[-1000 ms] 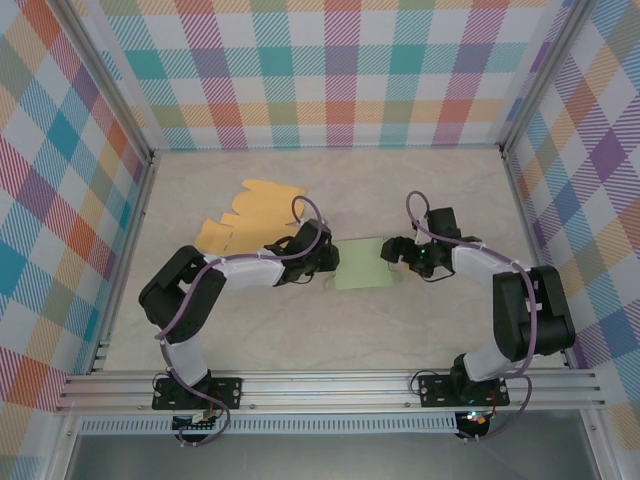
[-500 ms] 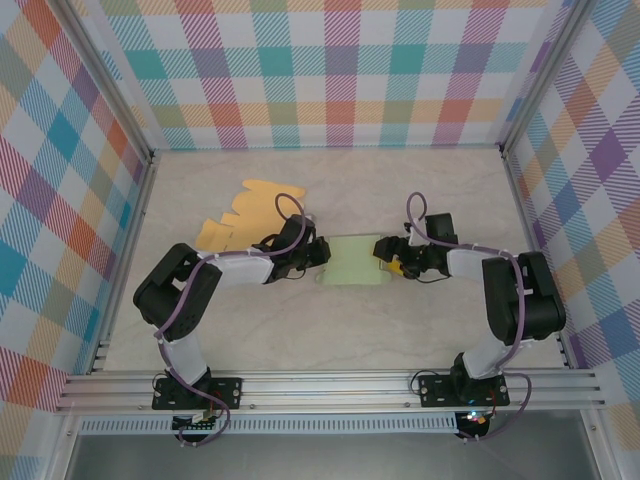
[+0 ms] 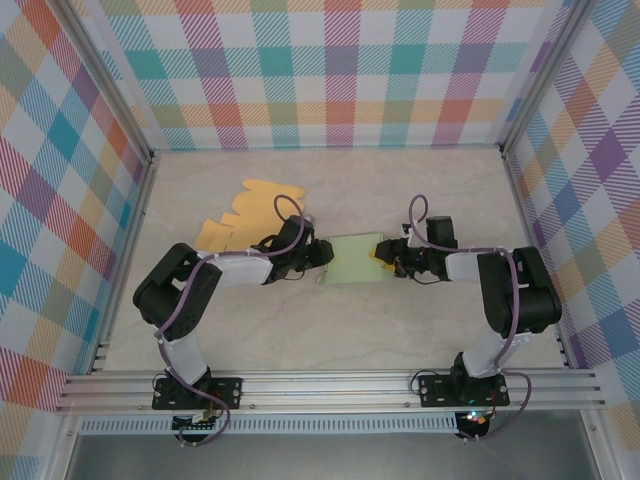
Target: Fold the paper box
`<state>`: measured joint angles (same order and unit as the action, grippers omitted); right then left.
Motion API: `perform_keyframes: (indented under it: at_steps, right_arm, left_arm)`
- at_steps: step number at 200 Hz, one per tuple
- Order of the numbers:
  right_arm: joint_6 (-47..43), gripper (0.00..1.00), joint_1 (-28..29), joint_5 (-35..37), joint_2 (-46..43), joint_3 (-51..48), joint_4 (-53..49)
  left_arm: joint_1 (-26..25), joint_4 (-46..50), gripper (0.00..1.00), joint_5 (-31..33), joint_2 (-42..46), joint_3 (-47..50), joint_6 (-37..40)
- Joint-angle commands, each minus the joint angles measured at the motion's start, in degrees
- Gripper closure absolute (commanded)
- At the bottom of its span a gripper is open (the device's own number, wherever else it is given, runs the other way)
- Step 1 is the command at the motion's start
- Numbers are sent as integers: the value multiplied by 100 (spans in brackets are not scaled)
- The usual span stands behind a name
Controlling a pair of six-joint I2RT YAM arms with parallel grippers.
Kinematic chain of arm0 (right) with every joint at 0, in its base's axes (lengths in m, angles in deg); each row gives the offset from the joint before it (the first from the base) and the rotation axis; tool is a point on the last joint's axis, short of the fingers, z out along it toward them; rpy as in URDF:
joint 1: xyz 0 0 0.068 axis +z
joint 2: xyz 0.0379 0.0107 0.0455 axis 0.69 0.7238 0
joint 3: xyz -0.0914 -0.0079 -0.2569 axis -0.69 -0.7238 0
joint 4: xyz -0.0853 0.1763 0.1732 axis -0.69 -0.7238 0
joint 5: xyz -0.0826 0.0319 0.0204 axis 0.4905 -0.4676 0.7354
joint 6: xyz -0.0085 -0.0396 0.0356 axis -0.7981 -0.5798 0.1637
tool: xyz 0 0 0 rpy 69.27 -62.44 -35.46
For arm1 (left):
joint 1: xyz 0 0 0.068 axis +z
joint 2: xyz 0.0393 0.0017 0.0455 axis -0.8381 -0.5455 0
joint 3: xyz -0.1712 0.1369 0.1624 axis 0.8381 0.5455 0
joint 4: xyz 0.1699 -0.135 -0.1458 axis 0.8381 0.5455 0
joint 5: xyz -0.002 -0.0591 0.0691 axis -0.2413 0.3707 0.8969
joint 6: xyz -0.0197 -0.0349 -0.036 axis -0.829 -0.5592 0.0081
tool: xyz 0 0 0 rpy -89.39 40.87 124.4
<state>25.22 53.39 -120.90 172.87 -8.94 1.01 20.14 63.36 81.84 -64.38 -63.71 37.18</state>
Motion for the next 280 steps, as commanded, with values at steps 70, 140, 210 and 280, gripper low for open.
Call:
perform_keyframes:
  at_steps: [70,140,210,280]
  right_arm:
    - [512,58,-52,-232,-1020,22,-950]
    - [598,57,-169,-915,-1935,251,-2436]
    - [1063,55,-194,-1638,-2336,399,-2996]
    - [857,55,-200,-1847,-2400,499,-3537]
  left_arm:
    - [32,-1027,19,298,2651,1404,1699]
    - [-497,-1530,0,-1007,5270,3349,6216]
    - [-1748,-1068,0,1037,4659,3054,8178]
    - [-1754,-2293,0,1415,3850,2858,8574]
